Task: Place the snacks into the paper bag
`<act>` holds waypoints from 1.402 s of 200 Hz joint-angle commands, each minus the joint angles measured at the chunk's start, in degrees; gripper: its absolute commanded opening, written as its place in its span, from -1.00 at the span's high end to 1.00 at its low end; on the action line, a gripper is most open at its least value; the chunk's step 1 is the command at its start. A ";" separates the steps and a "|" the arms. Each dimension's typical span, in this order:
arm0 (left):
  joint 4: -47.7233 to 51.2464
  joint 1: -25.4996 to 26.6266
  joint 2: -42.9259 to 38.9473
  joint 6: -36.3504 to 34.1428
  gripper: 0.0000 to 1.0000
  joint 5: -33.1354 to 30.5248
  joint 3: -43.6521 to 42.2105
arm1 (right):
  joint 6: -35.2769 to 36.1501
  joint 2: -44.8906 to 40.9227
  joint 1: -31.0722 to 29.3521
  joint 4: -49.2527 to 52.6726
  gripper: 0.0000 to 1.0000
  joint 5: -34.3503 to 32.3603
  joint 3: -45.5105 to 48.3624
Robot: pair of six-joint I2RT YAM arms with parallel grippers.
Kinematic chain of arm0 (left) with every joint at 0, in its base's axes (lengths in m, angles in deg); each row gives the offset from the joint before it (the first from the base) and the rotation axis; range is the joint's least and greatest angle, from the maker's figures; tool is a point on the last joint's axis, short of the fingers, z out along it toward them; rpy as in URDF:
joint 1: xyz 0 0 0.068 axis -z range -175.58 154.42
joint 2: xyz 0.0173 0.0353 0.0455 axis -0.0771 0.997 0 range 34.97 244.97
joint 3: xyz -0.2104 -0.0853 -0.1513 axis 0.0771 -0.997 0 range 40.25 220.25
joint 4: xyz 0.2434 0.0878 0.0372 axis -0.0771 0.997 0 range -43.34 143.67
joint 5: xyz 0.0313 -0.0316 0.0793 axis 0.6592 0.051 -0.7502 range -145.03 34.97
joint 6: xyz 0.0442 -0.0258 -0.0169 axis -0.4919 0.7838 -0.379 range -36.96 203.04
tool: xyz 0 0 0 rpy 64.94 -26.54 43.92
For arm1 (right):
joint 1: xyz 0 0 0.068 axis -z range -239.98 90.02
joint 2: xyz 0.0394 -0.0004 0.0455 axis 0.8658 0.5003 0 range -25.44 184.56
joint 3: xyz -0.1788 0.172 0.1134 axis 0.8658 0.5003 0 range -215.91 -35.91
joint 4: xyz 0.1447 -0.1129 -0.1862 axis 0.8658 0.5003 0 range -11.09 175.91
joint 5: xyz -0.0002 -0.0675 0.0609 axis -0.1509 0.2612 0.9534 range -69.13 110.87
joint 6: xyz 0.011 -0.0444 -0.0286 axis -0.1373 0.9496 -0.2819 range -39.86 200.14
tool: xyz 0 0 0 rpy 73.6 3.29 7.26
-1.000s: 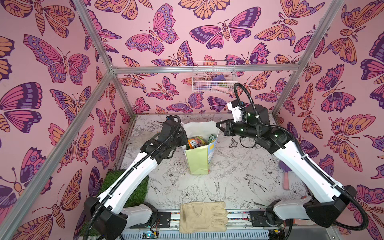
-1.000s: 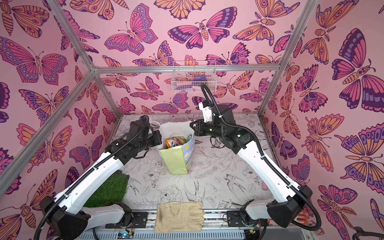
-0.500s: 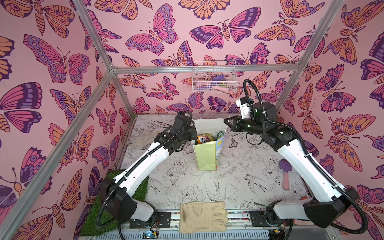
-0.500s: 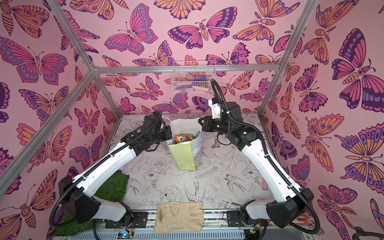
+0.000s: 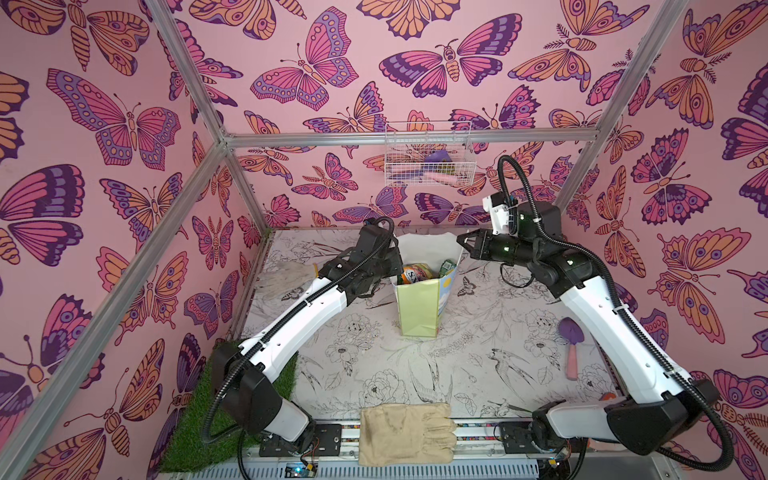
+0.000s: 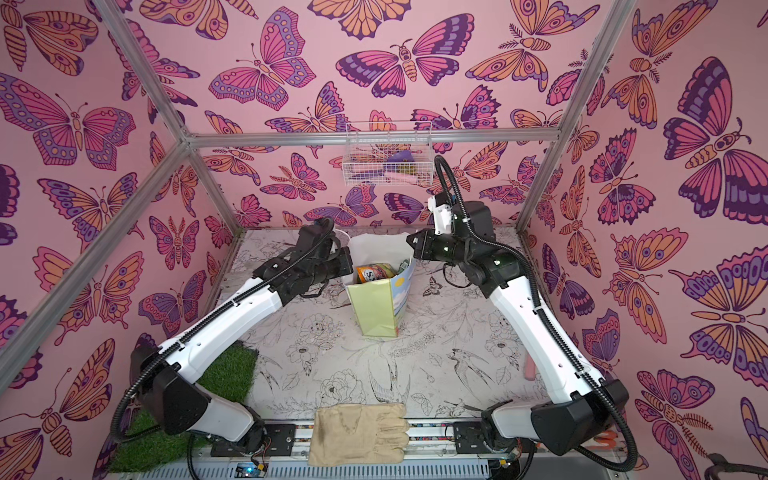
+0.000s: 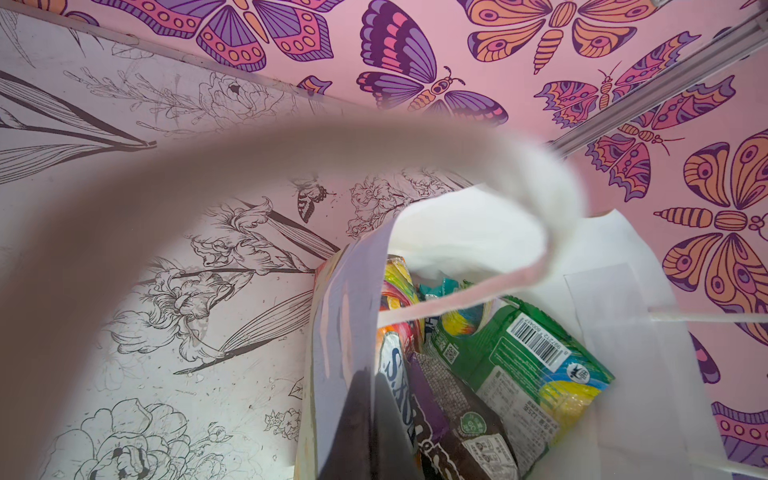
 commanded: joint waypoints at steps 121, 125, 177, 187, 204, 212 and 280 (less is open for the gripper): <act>-6.59 0.22 -2.37 1.18 -0.21 0.03 -1.28 | 0.49 -3.54 1.83 -3.68 -0.16 3.20 3.53; -6.63 0.23 -2.57 1.19 -0.22 0.13 -1.34 | 0.57 -3.57 1.78 -3.51 -0.17 3.30 3.49; -6.50 0.21 -5.90 0.68 -0.85 -0.44 -2.16 | 1.22 -4.66 1.78 -0.92 -0.70 1.95 3.49; -6.49 0.20 -6.71 0.49 -0.90 -0.66 -2.39 | 1.43 -5.09 1.77 -0.55 -1.00 1.15 3.62; -6.53 0.28 -8.17 0.05 -0.92 -0.96 -2.83 | 1.95 -5.64 1.81 0.25 -0.99 0.18 3.53; -6.46 0.28 -8.84 -0.22 -0.93 -1.19 -3.08 | 2.11 -5.87 1.73 0.55 -0.99 0.04 3.40; -4.36 0.27 -15.97 -4.92 -0.93 -4.64 -4.78 | 3.89 -8.13 1.78 3.40 -0.99 -2.98 2.71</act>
